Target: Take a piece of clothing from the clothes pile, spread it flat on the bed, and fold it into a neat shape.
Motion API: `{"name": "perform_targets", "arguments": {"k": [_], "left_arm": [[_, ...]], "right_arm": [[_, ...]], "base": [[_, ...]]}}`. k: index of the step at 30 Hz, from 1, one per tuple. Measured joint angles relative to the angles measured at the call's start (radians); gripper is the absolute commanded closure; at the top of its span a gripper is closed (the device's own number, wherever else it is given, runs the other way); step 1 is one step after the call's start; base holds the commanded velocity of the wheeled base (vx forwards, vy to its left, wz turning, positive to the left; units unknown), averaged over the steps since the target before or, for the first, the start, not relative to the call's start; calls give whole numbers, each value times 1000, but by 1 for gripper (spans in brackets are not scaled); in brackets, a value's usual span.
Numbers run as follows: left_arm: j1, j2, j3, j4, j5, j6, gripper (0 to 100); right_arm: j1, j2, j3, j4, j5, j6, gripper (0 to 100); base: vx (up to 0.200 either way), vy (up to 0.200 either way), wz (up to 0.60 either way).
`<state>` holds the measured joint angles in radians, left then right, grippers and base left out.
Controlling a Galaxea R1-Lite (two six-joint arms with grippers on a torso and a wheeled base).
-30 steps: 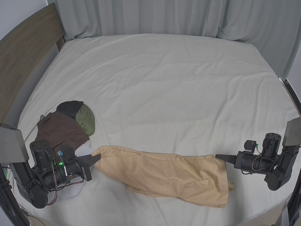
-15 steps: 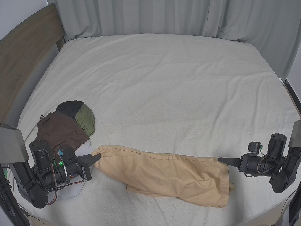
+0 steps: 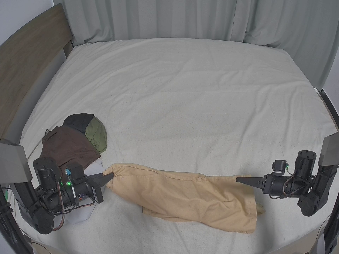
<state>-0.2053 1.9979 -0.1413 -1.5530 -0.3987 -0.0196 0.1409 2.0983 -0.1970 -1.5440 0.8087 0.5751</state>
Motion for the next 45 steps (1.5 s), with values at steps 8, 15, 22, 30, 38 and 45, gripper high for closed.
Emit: {"name": "perform_targets", "arguments": {"k": [8,15,22,30,38,45], "left_arm": [[0,0,1,0,0,0,100],[-3,0,2,0,0,0,100],[-3,2,5,0,0,0,100],[-3,3,6,0,0,0,100],[-3,2,1,0,0,-3,100],[-4,-8,-32,1,-2,-22,100]], "right_arm": [[37,63,-64,0,-69,2,0],[66,107,-119,0,-96,11,0],[57,112,-138,-2,-104,41,0],[55,112,-153,-2,-137,51,100],[61,102,-156,-3,-137,43,100],[64,48,-170,-2,-135,41,100]], "base": [[0,0,0],[0,0,0],[0,0,0],[0,0,0],[0,0,0],[0,0,0]]}}
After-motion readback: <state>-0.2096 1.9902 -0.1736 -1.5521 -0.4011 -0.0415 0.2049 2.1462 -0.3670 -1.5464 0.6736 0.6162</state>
